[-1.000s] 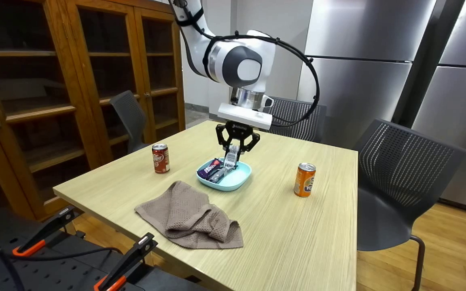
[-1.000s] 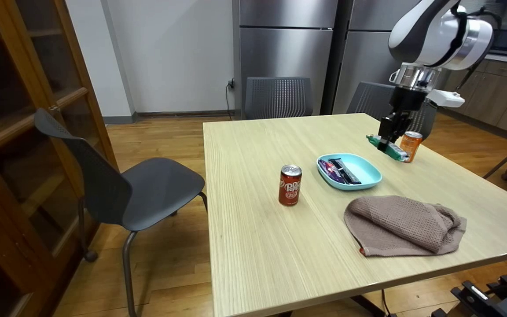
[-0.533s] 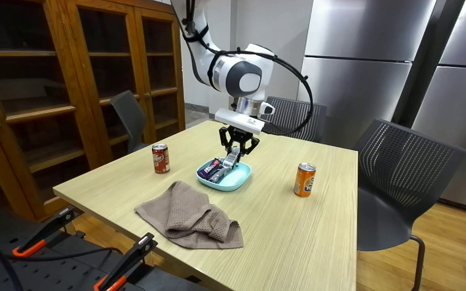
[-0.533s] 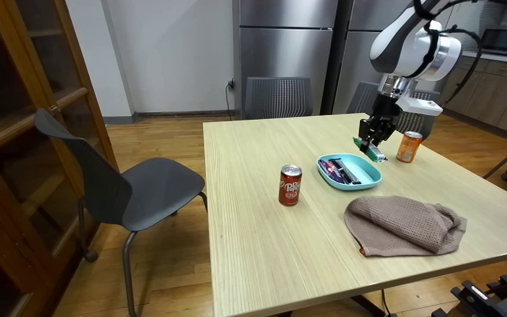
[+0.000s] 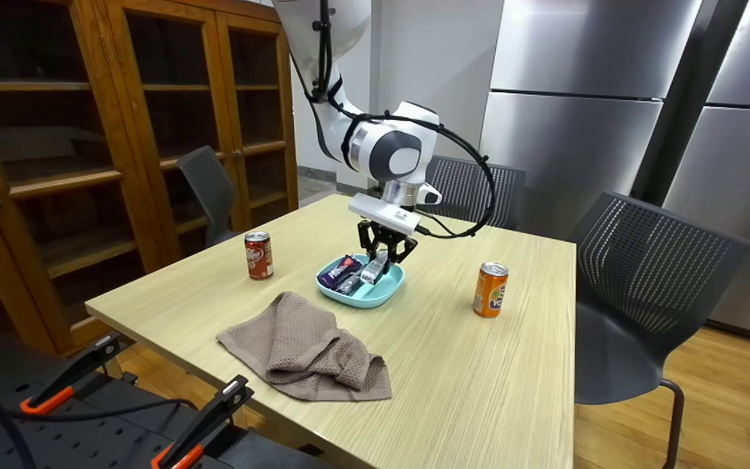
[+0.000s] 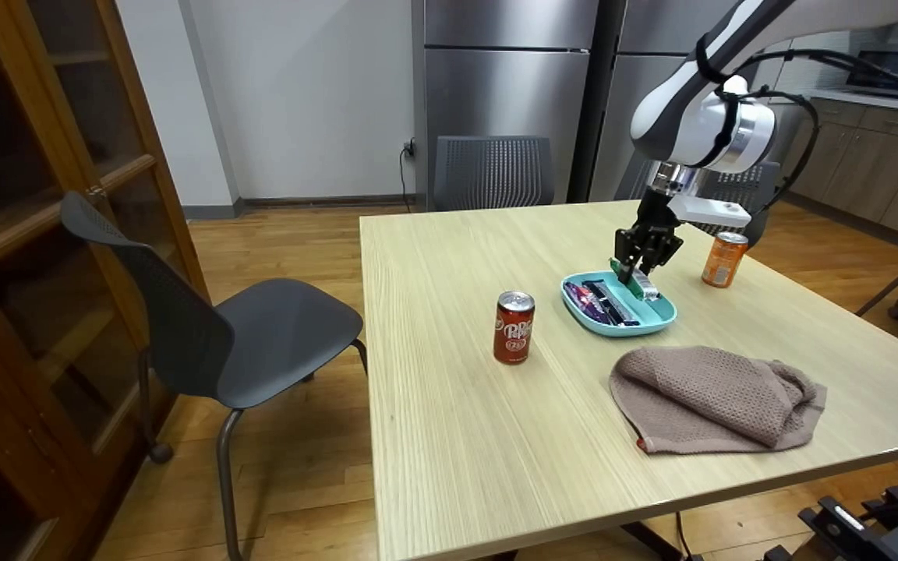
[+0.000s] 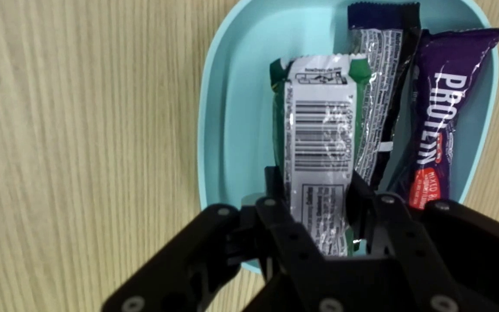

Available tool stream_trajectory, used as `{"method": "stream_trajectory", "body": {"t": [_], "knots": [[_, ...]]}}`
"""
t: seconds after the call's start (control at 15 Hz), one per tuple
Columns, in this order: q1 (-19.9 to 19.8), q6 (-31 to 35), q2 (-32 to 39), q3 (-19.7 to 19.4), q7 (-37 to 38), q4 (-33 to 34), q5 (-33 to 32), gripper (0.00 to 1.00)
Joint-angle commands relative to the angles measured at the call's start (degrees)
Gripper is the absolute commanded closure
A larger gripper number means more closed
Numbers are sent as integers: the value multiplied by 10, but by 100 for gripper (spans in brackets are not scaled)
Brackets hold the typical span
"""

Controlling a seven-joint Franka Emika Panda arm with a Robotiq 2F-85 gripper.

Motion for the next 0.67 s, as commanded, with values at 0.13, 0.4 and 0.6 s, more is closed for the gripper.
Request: {"method": "stream_trajectory", "body": {"t": [0.13, 0.4, 0.6], "knots": [[3, 4, 23, 0, 19, 19, -33, 88], [1, 5, 25, 0, 16, 16, -48, 88], [0, 4, 25, 2, 16, 15, -53, 88]]}}
